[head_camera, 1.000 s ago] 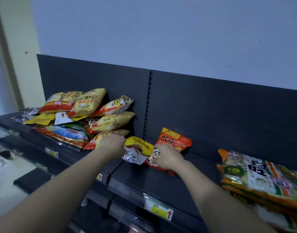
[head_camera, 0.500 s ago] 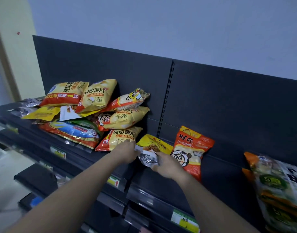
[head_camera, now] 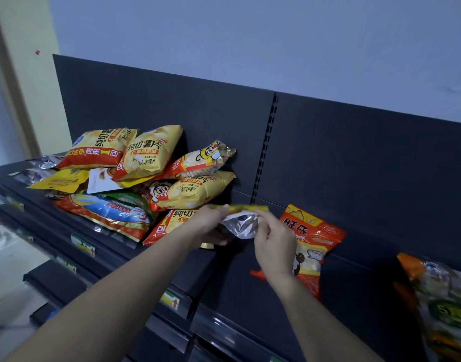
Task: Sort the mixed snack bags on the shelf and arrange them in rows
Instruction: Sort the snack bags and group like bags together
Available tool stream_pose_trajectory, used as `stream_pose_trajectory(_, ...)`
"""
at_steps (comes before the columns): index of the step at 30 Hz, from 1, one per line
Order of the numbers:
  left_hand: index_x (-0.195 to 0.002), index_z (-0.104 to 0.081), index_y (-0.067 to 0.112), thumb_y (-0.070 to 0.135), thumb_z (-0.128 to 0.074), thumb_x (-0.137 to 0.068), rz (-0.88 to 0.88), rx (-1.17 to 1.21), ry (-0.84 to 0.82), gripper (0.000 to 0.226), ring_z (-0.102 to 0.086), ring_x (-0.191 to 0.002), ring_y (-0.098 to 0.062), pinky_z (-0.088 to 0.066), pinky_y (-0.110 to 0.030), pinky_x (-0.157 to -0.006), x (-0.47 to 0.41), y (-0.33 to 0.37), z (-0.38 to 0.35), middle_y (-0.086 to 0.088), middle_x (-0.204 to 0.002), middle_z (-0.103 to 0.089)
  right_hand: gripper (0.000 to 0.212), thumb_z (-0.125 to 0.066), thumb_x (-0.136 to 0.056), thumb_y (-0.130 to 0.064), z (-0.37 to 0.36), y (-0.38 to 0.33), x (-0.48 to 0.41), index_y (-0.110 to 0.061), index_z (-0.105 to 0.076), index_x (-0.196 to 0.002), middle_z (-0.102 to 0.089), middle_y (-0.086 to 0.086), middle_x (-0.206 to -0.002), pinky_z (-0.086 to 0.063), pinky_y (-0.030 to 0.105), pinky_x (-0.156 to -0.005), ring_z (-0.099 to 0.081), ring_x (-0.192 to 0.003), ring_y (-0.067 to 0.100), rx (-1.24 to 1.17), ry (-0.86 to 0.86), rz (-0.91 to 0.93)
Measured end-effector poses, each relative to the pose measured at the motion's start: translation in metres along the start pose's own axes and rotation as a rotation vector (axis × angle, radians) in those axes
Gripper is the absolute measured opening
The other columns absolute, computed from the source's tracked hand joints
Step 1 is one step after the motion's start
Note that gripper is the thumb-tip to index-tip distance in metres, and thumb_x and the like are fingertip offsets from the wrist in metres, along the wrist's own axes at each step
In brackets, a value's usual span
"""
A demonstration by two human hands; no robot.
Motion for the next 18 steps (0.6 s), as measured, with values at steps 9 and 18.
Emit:
stream_pose_trajectory(9,-0.113,-0.06,0.005,-0.003,-0.058,-0.09,-0.157,0.33,0.016,0.024,-0.065,-0.073,-0.026,-0.057,-0.033,-0.05,-0.001,0.033,0.002,-0.013,-0.094,-0.069,0.05,-0.042,-0.087,-0.043,0.008,-0.021,-0.022,-0.01,-0.07,-0.111,-0.058,0.007,-0.13,-0.043,0.029,-0.099,-0.052,-0.123,0.018,-0.494,0.16,-0.042)
stream_pose_trajectory(18,-0.096,-0.063,0.0,-0.01,-0.048,-0.091,-0.142,0.291,-0.079,0.019,-0.067,-0.069,-0.026,-0.059,-0.036,-0.057,0.01,0.046,0.034,-0.014,-0.088,-0.068,0.064,-0.053,-0.073,-0.066,-0.004,-0.039,-0.053,-0.013,-0.066,-0.107,-0.068,0.019,-0.113,-0.051,0.047,-0.092,-0.065,-0.107,0.034,-1.098,0.147,-0.469)
Point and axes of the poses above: each hand's wrist, its own x-axis away from the middle knuckle, its own z-axis out of the back of the hand, y = z × x, the point moved 4 cm from there along -x, towards the middle knuckle
